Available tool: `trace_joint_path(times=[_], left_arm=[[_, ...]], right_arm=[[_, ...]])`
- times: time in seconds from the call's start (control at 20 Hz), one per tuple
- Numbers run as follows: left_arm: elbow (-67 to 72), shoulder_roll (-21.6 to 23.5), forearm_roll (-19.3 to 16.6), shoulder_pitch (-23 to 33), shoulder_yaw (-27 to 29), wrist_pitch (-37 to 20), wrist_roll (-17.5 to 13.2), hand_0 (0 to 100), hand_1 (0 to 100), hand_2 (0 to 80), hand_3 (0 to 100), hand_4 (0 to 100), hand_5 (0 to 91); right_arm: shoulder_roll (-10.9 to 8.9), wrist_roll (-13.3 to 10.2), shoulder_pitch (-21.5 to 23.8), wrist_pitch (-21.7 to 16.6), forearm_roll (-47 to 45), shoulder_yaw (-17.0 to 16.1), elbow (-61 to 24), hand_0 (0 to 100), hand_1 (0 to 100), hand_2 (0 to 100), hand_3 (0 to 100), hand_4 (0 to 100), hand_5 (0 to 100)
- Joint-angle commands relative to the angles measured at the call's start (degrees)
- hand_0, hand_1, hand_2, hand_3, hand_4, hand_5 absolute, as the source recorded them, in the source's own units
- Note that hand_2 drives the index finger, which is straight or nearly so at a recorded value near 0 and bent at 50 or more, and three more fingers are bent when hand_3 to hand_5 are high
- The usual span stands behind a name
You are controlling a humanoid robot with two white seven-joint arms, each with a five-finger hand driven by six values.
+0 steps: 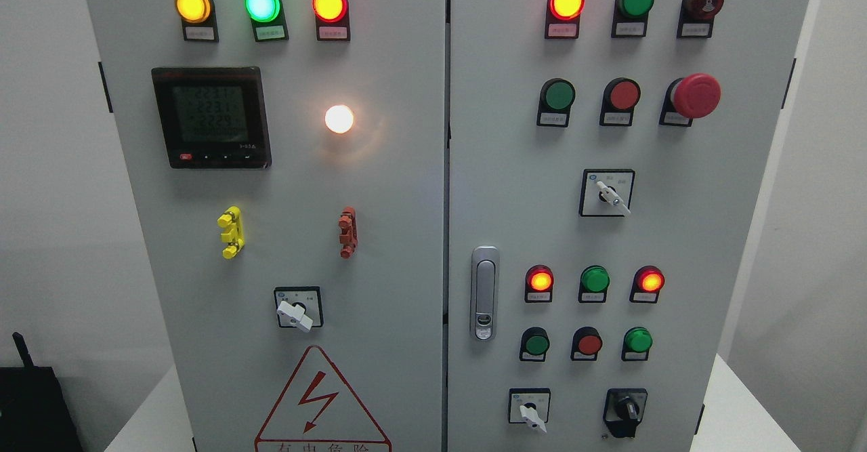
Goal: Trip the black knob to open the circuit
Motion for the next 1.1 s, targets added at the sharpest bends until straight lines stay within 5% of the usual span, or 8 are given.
trace_joint_path(times=[0.0,1.05], left_arm=[[0.00,0.00,-1.32,0.00,0.00,0.02,0.02,12,39,0.0,0,0,0.0],[0.00,0.00,-1.32,0.00,0.00,0.02,0.02,12,39,0.0,0,0,0.0]], right_arm=[[-0.54,-0.03,-3.28,1.53,-0.16,-1.14,-0.58,0,0,0,96,90,91],[-1.59,-0.03,-9.43,5.49,-1.39,0.17,2.50,0,0,0,97,91,93]])
